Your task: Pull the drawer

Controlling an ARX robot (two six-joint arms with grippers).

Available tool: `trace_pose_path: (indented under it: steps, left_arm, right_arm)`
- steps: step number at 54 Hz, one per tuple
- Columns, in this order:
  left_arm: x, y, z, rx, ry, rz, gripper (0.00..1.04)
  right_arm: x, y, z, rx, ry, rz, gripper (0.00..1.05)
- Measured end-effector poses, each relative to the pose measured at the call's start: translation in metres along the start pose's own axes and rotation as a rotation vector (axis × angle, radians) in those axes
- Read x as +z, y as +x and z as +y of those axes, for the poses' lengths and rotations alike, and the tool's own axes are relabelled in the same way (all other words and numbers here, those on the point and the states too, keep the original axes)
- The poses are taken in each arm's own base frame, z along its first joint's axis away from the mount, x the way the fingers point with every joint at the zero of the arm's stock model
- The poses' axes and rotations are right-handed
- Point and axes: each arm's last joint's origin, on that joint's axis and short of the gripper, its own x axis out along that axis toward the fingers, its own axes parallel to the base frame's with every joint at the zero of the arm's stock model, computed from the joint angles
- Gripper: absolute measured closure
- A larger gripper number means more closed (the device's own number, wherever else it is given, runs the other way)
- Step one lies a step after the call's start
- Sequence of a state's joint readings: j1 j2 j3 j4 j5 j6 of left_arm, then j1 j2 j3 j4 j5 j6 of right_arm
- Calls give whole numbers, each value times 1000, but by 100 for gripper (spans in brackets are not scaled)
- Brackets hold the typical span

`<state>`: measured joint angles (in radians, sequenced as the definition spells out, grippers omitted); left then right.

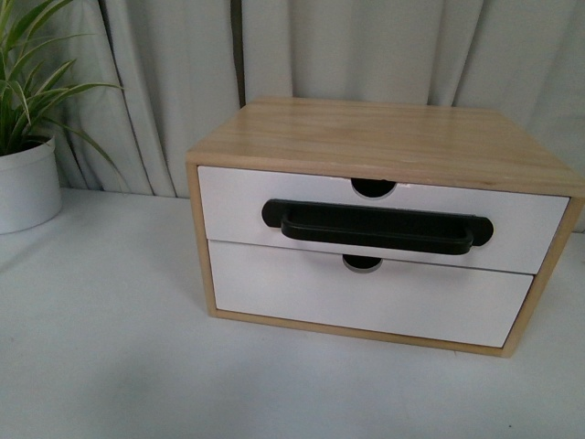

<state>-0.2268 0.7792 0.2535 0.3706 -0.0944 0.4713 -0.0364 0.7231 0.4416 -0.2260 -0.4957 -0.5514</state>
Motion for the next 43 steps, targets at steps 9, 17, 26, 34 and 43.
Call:
trace_pose_path:
  steps: [9,17,26,34,43]
  left_arm:
    - [24,27,-2,-237,224,-20,6]
    - [40,49,-2,-364,397,-5,6]
    - [55,72,-6,-491,529,5,6]
    - [60,88,-18,-609,630,13,6]
    - [61,103,-35,-716,703,32,6]
  right_arm:
    - [24,10,-9,66,-141,18,9]
    - [39,22,-18,122,-240,41,9]
    - [53,35,-24,181,-353,23,9]
    - [60,49,-27,221,-414,26,9]
    - [60,69,-31,276,-462,39,9]
